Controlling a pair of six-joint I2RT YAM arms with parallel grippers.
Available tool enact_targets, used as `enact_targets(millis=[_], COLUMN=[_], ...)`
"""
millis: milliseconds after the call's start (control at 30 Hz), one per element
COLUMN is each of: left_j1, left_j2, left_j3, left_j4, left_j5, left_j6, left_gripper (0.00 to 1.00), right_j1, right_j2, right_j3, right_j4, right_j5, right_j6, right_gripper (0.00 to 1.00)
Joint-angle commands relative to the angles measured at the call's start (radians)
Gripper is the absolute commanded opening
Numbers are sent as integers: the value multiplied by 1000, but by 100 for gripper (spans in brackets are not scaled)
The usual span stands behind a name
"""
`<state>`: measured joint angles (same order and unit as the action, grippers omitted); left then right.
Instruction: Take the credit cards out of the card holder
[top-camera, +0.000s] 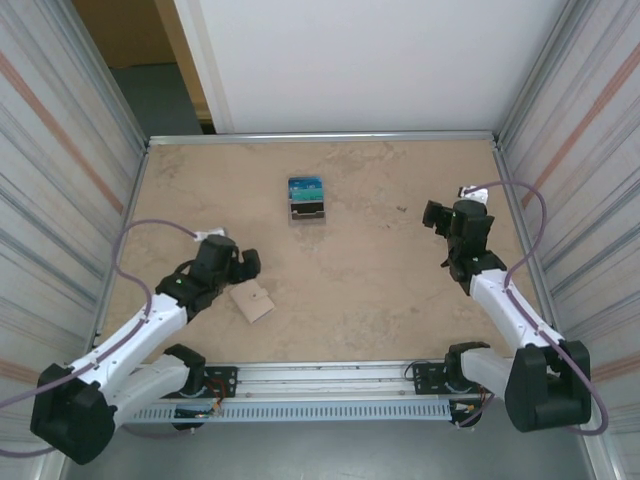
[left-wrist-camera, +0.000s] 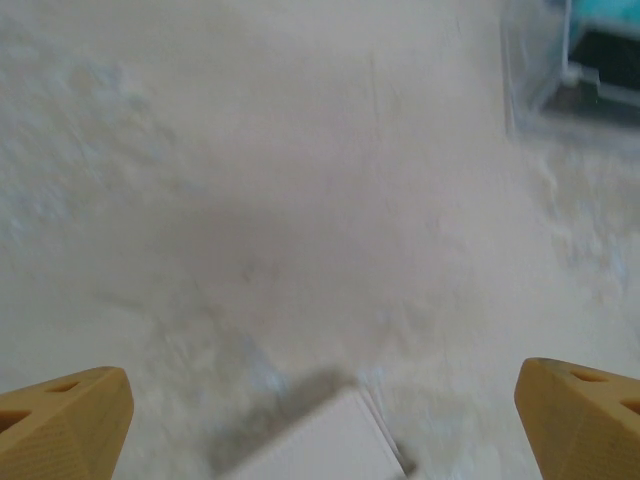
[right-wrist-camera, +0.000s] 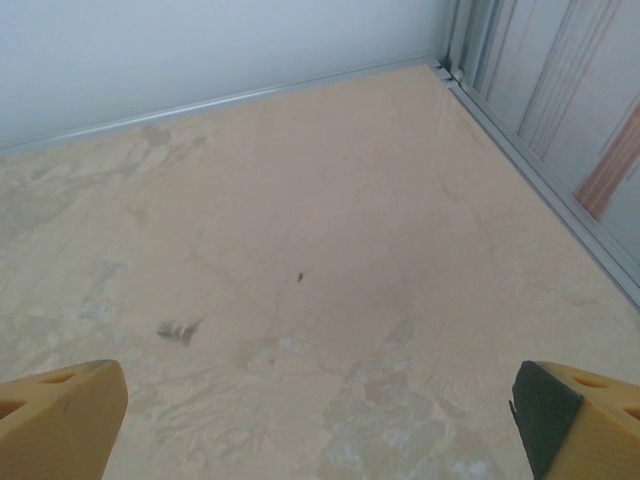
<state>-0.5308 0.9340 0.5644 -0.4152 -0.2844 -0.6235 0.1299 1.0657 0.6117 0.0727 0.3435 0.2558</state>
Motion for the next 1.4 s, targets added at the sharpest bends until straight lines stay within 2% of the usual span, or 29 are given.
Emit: enact_targets(millis=[0, 67, 167, 333, 700, 833, 1067, 1233, 1367], left_j1=[-123, -201, -266, -278, -244, -222, -218, -220, -221], left_j2=[11, 28, 61, 120, 299, 351, 472, 509, 521], left_j3=[-4, -2, -6, -39, -14, 11, 103, 133, 143], left_j4=[-161, -214, -256, -219, -42, -12, -32, -36, -34], left_j5=[-76, -102, -105, -39, 63, 93, 105, 93, 86], left_j6=[-198, -288, -376, -411, -302, -218, -43, 24, 53], left_gripper=[99, 99, 99, 99, 99, 99, 99, 99, 94], right_j1=[11, 19, 39, 79, 103, 106, 114, 128, 141], right_j2=[-44, -69, -120, -157, -158, -158, -151, -140, -134], right_j3=[33, 24, 11, -1, -28, -28, -26, -24, -20], right_j4=[-148, -173, -187, -212, -223, -223, -224, -231, -238], right_j5=[39, 30, 18, 46, 63, 62, 64, 73, 85], right_j6=[65, 77, 84, 89, 111, 111, 136, 150, 159], right_gripper=[99, 99, 99, 99, 99, 99, 99, 99, 99])
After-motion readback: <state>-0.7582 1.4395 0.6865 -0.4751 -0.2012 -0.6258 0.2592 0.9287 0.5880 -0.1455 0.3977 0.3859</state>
